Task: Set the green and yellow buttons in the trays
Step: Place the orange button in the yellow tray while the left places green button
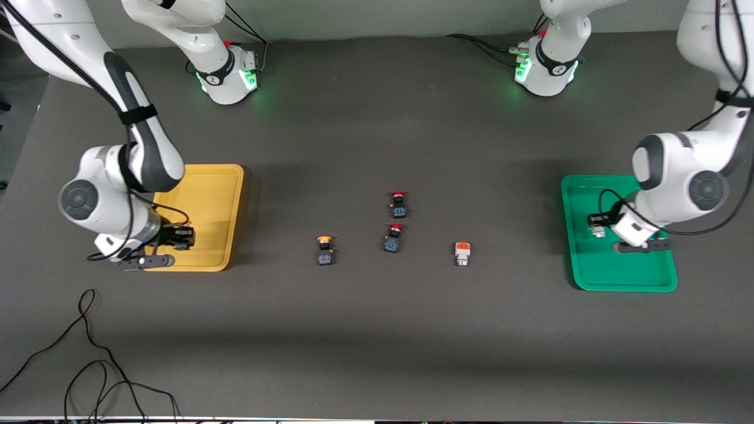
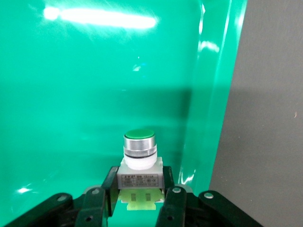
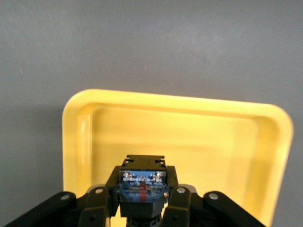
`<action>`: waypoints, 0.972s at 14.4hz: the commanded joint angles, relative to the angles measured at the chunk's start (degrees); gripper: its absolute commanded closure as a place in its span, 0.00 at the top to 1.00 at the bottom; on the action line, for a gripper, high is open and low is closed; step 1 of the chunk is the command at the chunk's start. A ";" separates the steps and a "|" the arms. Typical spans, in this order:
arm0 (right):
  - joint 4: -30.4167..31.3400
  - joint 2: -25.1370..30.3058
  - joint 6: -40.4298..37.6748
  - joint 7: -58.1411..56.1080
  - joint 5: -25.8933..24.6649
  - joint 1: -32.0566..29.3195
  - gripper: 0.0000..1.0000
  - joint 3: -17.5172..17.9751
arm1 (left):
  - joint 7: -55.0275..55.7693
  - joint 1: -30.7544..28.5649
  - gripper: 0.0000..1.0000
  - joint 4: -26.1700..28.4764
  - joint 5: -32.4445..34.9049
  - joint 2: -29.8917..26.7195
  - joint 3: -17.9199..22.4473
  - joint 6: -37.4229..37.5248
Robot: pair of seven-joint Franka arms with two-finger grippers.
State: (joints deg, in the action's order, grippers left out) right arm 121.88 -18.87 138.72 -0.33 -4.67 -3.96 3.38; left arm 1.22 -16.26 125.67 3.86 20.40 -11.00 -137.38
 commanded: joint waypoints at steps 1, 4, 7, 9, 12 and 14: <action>4.58 -0.02 6.19 -0.90 0.71 0.53 0.00 -0.30 | 0.71 0.88 0.05 1.77 0.80 -1.68 0.10 -1.13; 4.85 -1.25 6.91 -0.90 0.63 0.53 0.00 -0.30 | -0.08 0.44 1.00 1.16 2.47 -1.85 0.10 0.18; 4.77 -2.83 7.70 -0.81 0.72 0.53 0.00 -0.30 | -0.08 0.44 1.00 -6.28 2.38 -5.01 -0.16 14.18; 4.77 -3.19 8.32 -0.72 0.72 0.62 0.07 -0.30 | 1.32 1.92 1.00 -12.62 1.51 -5.02 -0.77 22.22; 4.77 -2.14 7.45 -0.20 0.72 0.97 1.00 -0.30 | 9.04 8.32 1.00 -13.35 0.80 -4.84 -1.65 21.37; 4.68 -0.30 4.99 -0.11 0.72 0.97 1.00 -0.30 | 10.73 13.77 1.00 -13.44 0.62 -4.32 -1.74 18.83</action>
State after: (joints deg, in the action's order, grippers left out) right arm 126.43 -21.69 145.96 -0.32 -4.63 -3.61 3.38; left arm 8.72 -8.00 112.55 4.85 15.22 -13.18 -116.88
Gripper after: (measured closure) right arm 0.251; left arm 0.000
